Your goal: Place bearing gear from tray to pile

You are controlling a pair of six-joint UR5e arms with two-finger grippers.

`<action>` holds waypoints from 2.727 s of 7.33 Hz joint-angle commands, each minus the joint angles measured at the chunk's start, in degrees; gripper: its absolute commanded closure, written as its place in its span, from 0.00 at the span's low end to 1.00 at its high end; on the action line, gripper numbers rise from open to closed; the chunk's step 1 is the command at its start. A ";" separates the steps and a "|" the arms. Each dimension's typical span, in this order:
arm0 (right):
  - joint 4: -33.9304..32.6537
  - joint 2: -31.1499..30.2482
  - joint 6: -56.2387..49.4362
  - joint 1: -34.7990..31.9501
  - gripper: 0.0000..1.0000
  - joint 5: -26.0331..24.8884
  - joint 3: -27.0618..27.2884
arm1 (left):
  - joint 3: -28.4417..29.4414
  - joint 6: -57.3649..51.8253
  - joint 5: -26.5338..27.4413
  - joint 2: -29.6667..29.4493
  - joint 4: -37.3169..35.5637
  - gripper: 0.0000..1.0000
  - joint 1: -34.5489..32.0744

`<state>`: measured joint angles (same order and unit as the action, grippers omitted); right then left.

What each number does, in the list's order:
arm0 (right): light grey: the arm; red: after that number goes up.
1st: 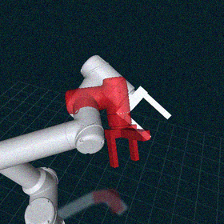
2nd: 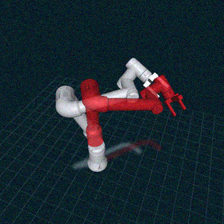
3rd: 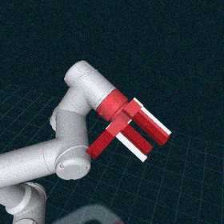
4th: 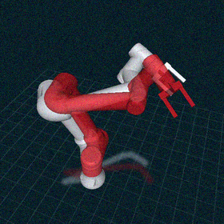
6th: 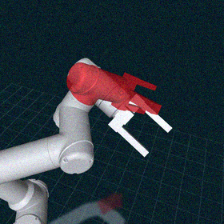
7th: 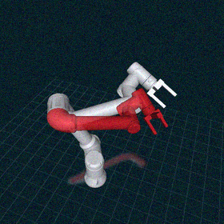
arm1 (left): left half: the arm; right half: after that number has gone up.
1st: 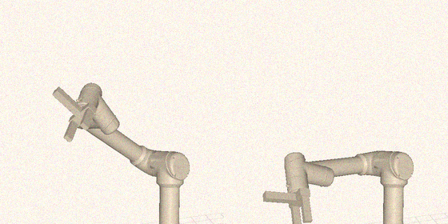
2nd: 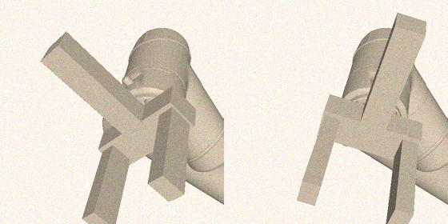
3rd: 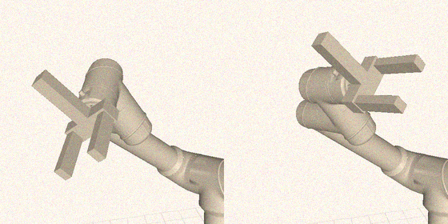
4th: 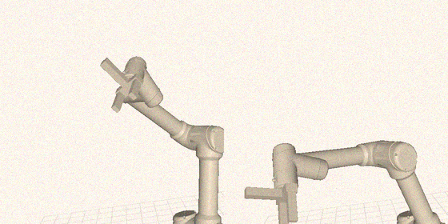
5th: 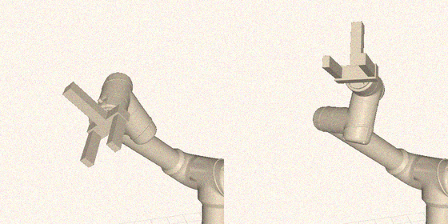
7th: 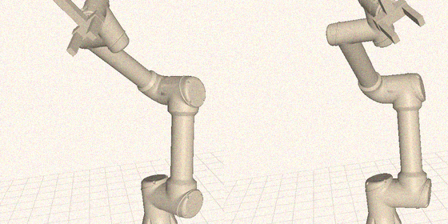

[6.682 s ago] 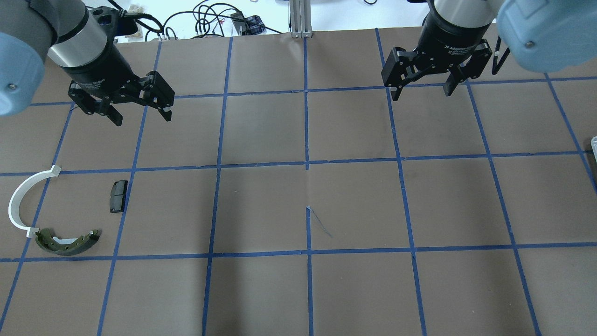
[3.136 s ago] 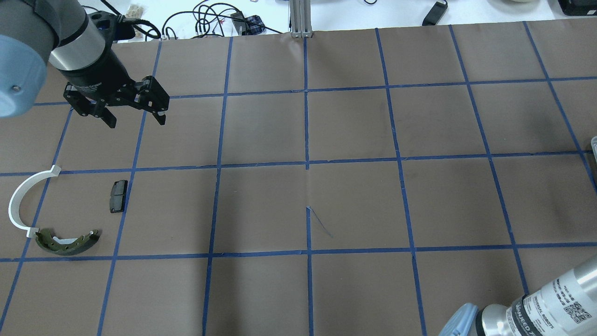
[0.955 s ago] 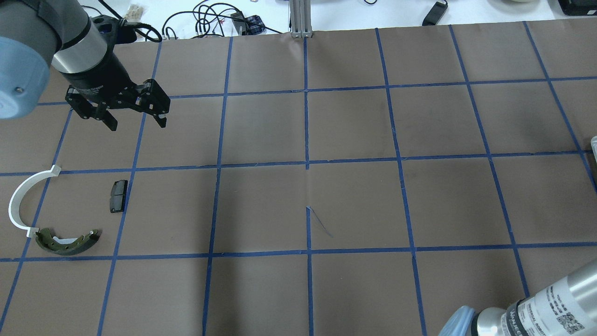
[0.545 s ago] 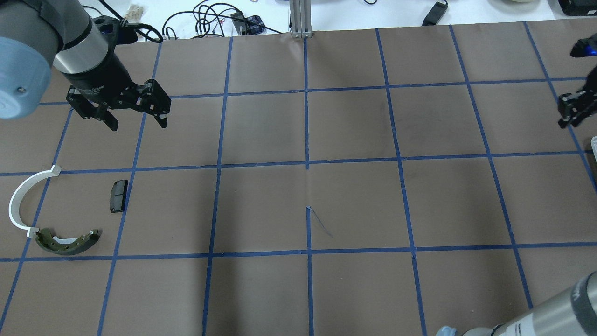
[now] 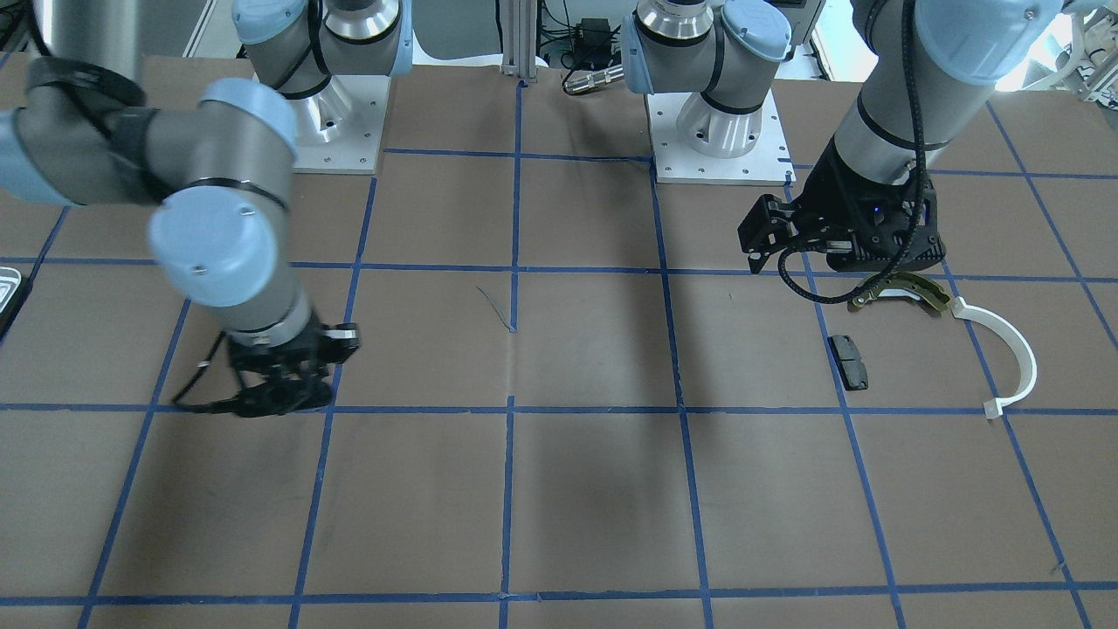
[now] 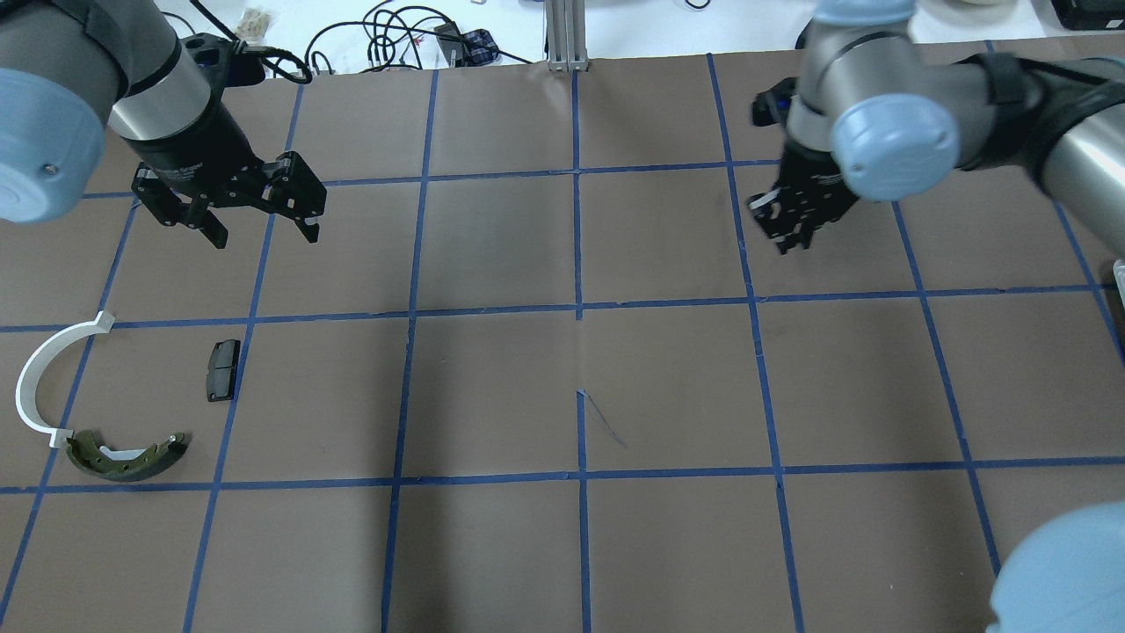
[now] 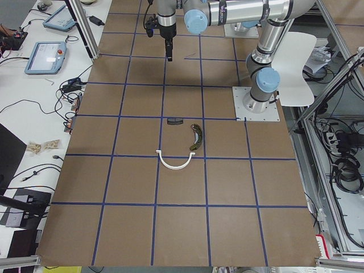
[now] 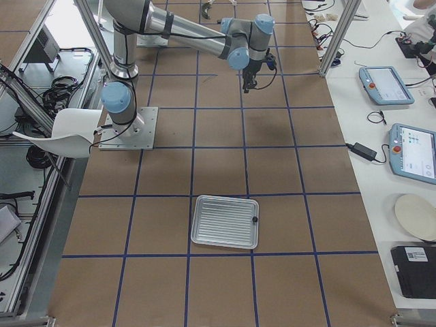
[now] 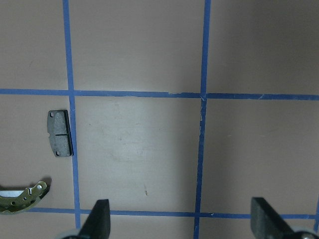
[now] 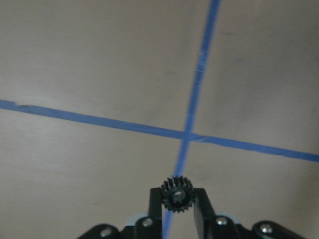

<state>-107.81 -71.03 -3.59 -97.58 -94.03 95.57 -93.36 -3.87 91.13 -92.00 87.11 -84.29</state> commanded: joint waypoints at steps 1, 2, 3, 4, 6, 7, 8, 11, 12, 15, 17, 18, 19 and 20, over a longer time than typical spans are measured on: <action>-9.99 3.94 19.85 -15.21 0.96 2.79 2.42 | 0.02 0.27 0.01 -0.11 -0.10 0.00 -0.08; -12.83 6.32 26.81 -19.62 0.96 2.89 2.43 | 0.02 0.53 -0.51 0.24 -0.10 0.00 -0.17; -13.99 7.56 31.40 -21.75 0.96 5.76 2.86 | 0.02 0.53 -0.69 0.24 -0.10 0.00 -0.26; -15.92 8.01 33.01 -21.77 0.94 8.05 4.17 | 0.11 0.36 -1.21 -0.02 -0.19 0.00 -0.26; -28.86 8.28 32.42 -21.68 0.08 7.21 7.77 | -0.07 -0.08 -2.19 0.06 -0.28 0.00 -0.26; -33.99 7.58 29.80 -20.21 0.00 6.76 8.83 | -0.33 -0.08 -2.09 -0.37 0.59 0.00 -0.09; -32.47 6.01 25.86 -16.88 0.00 3.80 9.19 | -0.33 0.01 -2.18 0.15 0.60 0.00 -0.43; -19.30 -3.04 2.79 2.93 0.00 3.24 9.11 | -2.60 4.38 -2.71 -1.42 -1.58 0.00 -6.12; -18.58 -3.15 -6.34 10.67 0.00 3.16 8.85 | -4.35 7.45 -2.80 -2.65 -4.20 0.00 -8.85; -17.53 -2.80 -24.58 28.37 0.00 2.89 5.17 | -12.43 12.30 -2.80 -7.56 -20.53 0.00 -16.15; -17.60 -2.02 -31.10 37.60 0.00 1.05 4.71 | -17.27 13.36 -2.88 -10.55 -30.20 0.00 -19.40; -17.69 0.34 -34.78 42.25 0.00 0.96 4.19 | -17.64 14.85 -2.97 -11.79 -31.55 0.00 -20.99; -18.30 3.06 -36.65 46.82 0.00 1.31 4.01 | -17.64 14.86 -2.89 -13.89 -31.65 0.00 -22.31; -18.48 5.96 -39.62 49.91 0.00 1.66 2.09 | -17.64 14.95 -2.88 -15.30 -33.22 0.00 -23.10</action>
<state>-125.96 -68.42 -39.75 -52.25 -92.70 99.23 -110.83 10.78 88.23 -105.34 55.55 -106.09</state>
